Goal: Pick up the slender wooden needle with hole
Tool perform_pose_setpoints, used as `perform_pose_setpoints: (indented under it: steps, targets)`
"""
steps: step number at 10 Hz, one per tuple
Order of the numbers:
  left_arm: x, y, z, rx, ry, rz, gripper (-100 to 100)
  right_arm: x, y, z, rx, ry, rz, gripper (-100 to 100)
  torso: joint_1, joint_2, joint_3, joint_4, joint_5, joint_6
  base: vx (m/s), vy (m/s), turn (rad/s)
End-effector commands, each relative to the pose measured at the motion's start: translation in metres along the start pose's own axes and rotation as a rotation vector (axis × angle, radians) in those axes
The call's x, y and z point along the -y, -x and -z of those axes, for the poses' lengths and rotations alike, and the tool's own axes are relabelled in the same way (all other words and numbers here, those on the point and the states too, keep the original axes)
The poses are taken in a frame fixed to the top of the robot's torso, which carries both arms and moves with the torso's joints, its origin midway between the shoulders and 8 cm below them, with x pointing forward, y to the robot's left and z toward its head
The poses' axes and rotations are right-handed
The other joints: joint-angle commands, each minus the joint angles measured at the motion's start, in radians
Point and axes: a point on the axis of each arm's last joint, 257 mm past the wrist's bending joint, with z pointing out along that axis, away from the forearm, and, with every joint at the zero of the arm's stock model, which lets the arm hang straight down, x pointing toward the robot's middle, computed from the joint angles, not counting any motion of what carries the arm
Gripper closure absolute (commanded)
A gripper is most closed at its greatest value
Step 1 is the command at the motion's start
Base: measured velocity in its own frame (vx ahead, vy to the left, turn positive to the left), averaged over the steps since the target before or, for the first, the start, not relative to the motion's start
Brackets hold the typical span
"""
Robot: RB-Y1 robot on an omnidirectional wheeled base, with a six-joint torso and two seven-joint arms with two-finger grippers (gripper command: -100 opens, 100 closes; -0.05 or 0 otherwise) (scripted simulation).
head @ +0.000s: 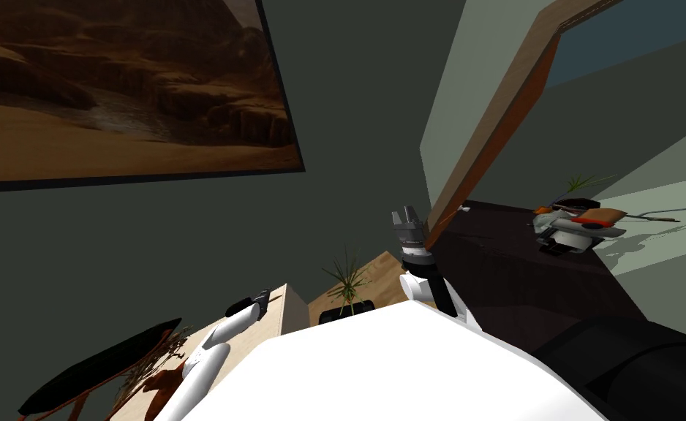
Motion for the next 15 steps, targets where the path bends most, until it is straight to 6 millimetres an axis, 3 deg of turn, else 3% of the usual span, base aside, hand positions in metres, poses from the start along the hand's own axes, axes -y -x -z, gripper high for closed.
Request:
perform_pose_setpoints:
  steps: [1, 9, 12, 15]
  targets:
    - [-0.013, 0.004, -0.002, 0.002, 0.045, 0.013, -100, 0.000, 0.000, 0.000, 0.000, 0.000, 0.000, 0, 0.000, 0.000, 0.000, 0.000, 0.000, 0.000, 0.045, 0.008, -0.032]
    - [-0.066, 0.013, -0.006, -0.016, 0.253, 0.105, -100, 0.000, 0.000, 0.000, 0.000, 0.000, 0.000, 0, 0.001, 0.003, 0.002, 0.001, 0.000, 0.000, 0.041, 0.020, -0.034]
    - [-0.093, 0.007, -0.003, -0.045, 0.365, 0.165, -100, 0.000, 0.000, 0.000, 0.000, 0.000, 0.000, 0, 0.003, 0.003, 0.001, 0.001, 0.001, 0.000, 0.041, 0.060, -0.052]
    - [-0.105, 0.001, 0.001, -0.066, 0.423, 0.196, -100, 0.000, 0.000, 0.000, 0.000, 0.000, 0.000, 0, 0.003, 0.003, 0.001, 0.000, 0.001, 0.000, 0.040, 0.056, -0.025]
